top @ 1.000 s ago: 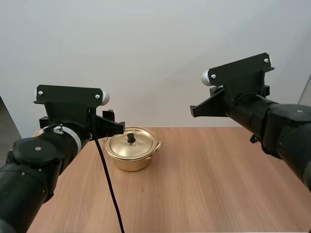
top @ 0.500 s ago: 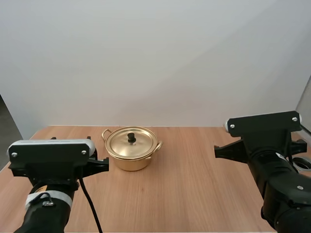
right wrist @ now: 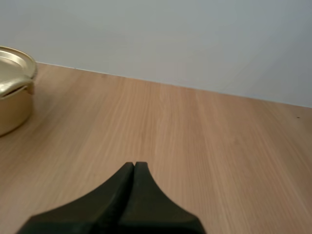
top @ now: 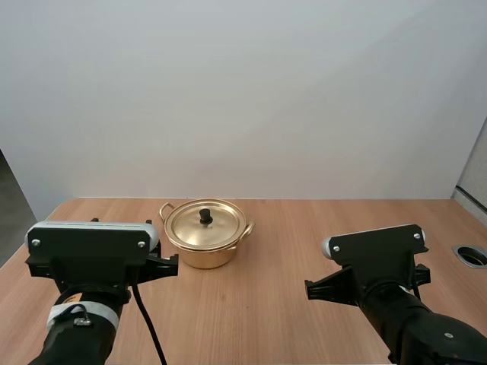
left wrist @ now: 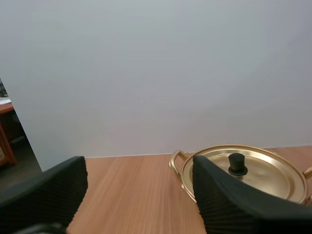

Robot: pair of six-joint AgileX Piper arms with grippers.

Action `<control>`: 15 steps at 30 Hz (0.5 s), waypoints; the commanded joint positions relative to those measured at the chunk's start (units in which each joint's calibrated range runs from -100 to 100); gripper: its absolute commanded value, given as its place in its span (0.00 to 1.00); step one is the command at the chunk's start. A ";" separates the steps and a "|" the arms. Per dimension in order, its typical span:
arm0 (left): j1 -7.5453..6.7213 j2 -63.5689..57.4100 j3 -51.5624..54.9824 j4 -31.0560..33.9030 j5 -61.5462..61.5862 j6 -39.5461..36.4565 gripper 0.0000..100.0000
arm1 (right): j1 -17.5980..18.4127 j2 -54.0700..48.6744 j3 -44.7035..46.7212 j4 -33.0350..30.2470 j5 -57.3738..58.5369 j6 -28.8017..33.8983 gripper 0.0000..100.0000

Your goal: Open the pot, put the car inside, and close it

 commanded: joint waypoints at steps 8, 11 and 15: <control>0.02 0.01 0.00 39.72 9.04 -42.87 1.00 | 3.17 -14.45 0.00 -0.35 -14.82 0.47 0.00; 0.02 0.01 0.00 48.75 8.70 -64.15 1.00 | 5.08 -25.62 0.00 -0.35 -22.89 -1.36 0.00; 0.02 -0.12 0.00 58.01 8.69 -70.58 1.00 | 5.87 -23.07 0.00 -0.35 -26.04 -1.73 0.00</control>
